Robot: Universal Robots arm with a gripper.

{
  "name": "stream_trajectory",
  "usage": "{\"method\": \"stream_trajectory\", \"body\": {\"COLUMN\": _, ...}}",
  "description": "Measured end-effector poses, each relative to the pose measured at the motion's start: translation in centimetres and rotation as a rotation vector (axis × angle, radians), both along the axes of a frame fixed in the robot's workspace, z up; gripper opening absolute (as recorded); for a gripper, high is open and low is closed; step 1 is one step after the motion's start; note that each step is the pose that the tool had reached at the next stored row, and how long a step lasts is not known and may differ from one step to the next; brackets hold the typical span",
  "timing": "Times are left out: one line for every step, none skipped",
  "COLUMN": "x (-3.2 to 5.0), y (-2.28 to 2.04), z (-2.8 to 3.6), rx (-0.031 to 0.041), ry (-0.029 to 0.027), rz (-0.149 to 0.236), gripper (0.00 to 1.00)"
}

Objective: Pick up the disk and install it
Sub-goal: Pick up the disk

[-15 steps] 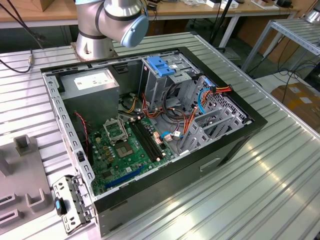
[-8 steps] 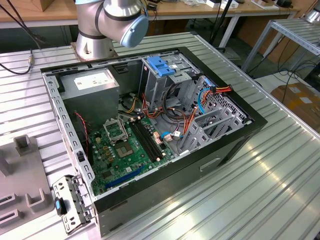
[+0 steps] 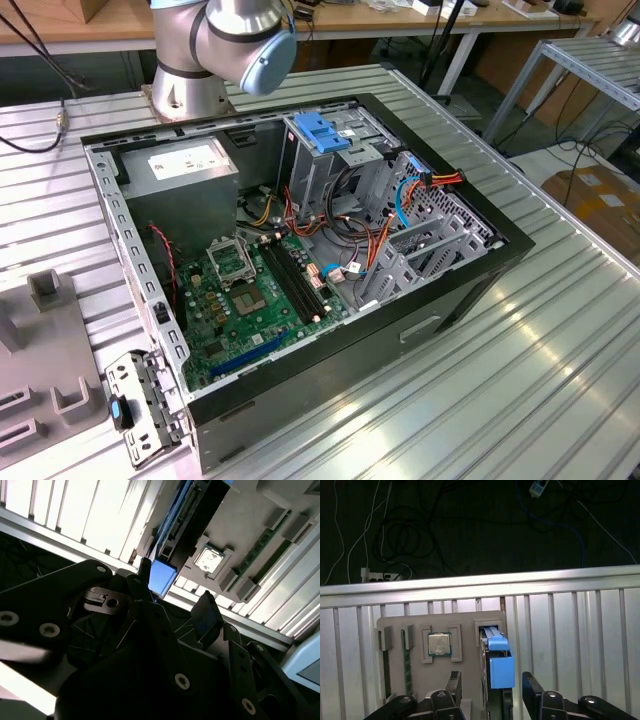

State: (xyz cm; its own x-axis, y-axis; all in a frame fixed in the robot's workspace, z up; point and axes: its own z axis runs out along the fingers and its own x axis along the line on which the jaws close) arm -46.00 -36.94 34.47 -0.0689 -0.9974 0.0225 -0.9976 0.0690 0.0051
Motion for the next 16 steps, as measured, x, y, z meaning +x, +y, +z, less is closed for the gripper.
{"method": "stream_trajectory", "body": {"x": 0.00, "y": 0.06, "z": -0.14, "rx": 0.0000, "ry": -0.0004, "rz": 0.002, "gripper": 0.60}}
{"method": "stream_trajectory", "body": {"x": -0.01, "y": 0.11, "z": -0.30, "rx": 0.0001, "ry": -0.0013, "rz": 0.003, "gripper": 0.60}}
{"method": "stream_trajectory", "body": {"x": -0.02, "y": 0.14, "z": -0.47, "rx": 0.0001, "ry": -0.0024, "rz": 0.005, "gripper": 0.60}}
{"method": "stream_trajectory", "body": {"x": -0.05, "y": 0.15, "z": -0.61, "rx": 0.0001, "ry": -0.0037, "rz": 0.005, "gripper": 0.60}}
{"method": "stream_trajectory", "body": {"x": -0.11, "y": 0.15, "z": -0.71, "rx": 0.0000, "ry": -0.0049, "rz": 0.006, "gripper": 0.60}}
{"method": "stream_trajectory", "body": {"x": -0.17, "y": 0.15, "z": -0.86, "rx": 0.0000, "ry": -0.0064, "rz": 0.006, "gripper": 0.60}}
{"method": "stream_trajectory", "body": {"x": -0.25, "y": 0.15, "z": -1.01, "rx": 0.0001, "ry": -0.0075, "rz": 0.006, "gripper": 0.60}}
{"method": "stream_trajectory", "body": {"x": -0.33, "y": 0.15, "z": -1.21, "rx": 0.0001, "ry": -0.0077, "rz": 0.007, "gripper": 0.60}}
{"method": "stream_trajectory", "body": {"x": -0.38, "y": 0.15, "z": -1.39, "rx": 0.0001, "ry": -0.0078, "rz": 0.007, "gripper": 0.60}}
{"method": "stream_trajectory", "body": {"x": -0.46, "y": 0.15, "z": -1.62, "rx": 0.0000, "ry": -0.0076, "rz": 0.008, "gripper": 0.60}}
{"method": "stream_trajectory", "body": {"x": -0.49, "y": 0.16, "z": -1.91, "rx": 0.0001, "ry": -0.0076, "rz": 0.008, "gripper": 0.60}}
{"method": "stream_trajectory", "body": {"x": -0.49, "y": 0.16, "z": -2.12, "rx": 0.0001, "ry": -0.0076, "rz": 0.008, "gripper": 0.60}}
{"method": "stream_trajectory", "body": {"x": -0.49, "y": 0.16, "z": -2.19, "rx": 0.0000, "ry": -0.0076, "rz": 0.008, "gripper": 0.60}}
{"method": "stream_trajectory", "body": {"x": -0.49, "y": 0.16, "z": -2.19, "rx": -0.0001, "ry": -0.0073, "rz": 0.008, "gripper": 0.60}}
{"method": "stream_trajectory", "body": {"x": -0.49, "y": 0.16, "z": -2.20, "rx": -0.0001, "ry": -0.0073, "rz": 0.008, "gripper": 0.60}}
{"method": "stream_trajectory", "body": {"x": -0.49, "y": 0.16, "z": -2.21, "rx": 0.0000, "ry": -0.0073, "rz": 0.008, "gripper": 0.60}}
